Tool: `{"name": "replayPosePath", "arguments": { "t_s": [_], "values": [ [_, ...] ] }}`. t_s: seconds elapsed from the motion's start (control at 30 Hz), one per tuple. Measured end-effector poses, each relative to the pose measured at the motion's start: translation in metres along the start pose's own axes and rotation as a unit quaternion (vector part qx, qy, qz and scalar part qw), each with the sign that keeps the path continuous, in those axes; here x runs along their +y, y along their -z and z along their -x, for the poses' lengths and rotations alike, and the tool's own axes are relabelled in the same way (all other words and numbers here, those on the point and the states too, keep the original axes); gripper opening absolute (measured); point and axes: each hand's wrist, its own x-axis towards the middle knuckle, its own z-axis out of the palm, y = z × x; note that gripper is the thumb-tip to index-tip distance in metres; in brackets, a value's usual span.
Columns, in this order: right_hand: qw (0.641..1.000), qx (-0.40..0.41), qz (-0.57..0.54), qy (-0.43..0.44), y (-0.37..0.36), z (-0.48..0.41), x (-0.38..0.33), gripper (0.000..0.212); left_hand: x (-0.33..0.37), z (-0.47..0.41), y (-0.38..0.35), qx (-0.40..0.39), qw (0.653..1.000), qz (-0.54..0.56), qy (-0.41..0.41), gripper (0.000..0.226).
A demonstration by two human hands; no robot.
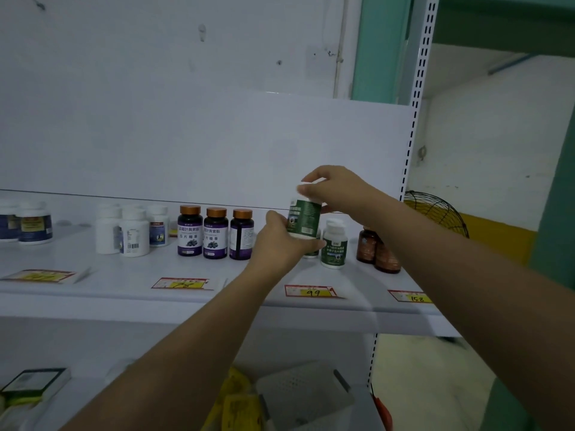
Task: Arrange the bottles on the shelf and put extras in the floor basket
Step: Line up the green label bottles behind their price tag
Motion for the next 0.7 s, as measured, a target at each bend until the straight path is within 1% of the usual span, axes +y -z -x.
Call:
{"name": "replayPosePath", "arguments": {
  "t_s": [0.07, 0.1, 0.17, 0.23, 0.3, 0.4, 0.43, 0.5, 0.57, 0.63, 0.7],
  "values": [
    [1.0, -0.012, -0.009, 0.001, 0.004, 0.0, 0.001, 0.024, 0.003, 0.002, 0.003, -0.049, 0.998, 0.033, 0.027, 0.067],
    [1.0, -0.024, -0.019, 0.004, 0.005, 0.002, 0.002, 0.024, 0.004, 0.003, 0.005, -0.07, 0.996, 0.039, 0.032, 0.066],
    [0.998, -0.053, -0.045, 0.012, 0.005, 0.005, 0.004, 0.025, 0.005, 0.004, 0.006, -0.088, 0.995, 0.039, 0.011, 0.052],
    [0.996, -0.061, -0.065, 0.017, 0.004, 0.006, 0.005, 0.027, 0.004, 0.004, 0.003, -0.071, 0.997, 0.037, -0.006, 0.046],
    [0.997, -0.051, -0.059, 0.007, 0.001, 0.004, 0.007, 0.029, 0.001, 0.004, 0.0, -0.031, 0.999, 0.022, -0.012, 0.046],
    [0.999, -0.028, 0.041, 0.01, 0.001, 0.002, 0.009, 0.042, -0.004, 0.005, -0.006, 0.021, 0.999, 0.004, -0.032, 0.047],
    [0.999, -0.021, 0.038, 0.012, 0.002, 0.001, 0.009, 0.041, -0.004, 0.005, -0.007, 0.032, 0.999, 0.004, -0.037, 0.048],
    [1.0, -0.025, -0.001, 0.014, 0.005, 0.0, 0.007, 0.034, -0.004, 0.006, -0.008, 0.026, 0.999, 0.022, -0.035, 0.053],
    [0.999, -0.043, -0.008, 0.019, 0.008, -0.001, 0.005, 0.03, -0.003, 0.007, -0.006, -0.016, 0.999, 0.038, -0.026, 0.057],
    [0.997, -0.067, -0.021, 0.019, 0.008, 0.0, 0.005, 0.03, -0.003, 0.007, -0.005, -0.035, 0.998, 0.039, -0.028, 0.05],
    [0.995, -0.083, -0.052, 0.016, 0.006, 0.002, 0.006, 0.033, -0.004, 0.006, -0.004, -0.012, 0.998, 0.046, -0.033, 0.045]
  ]
}}
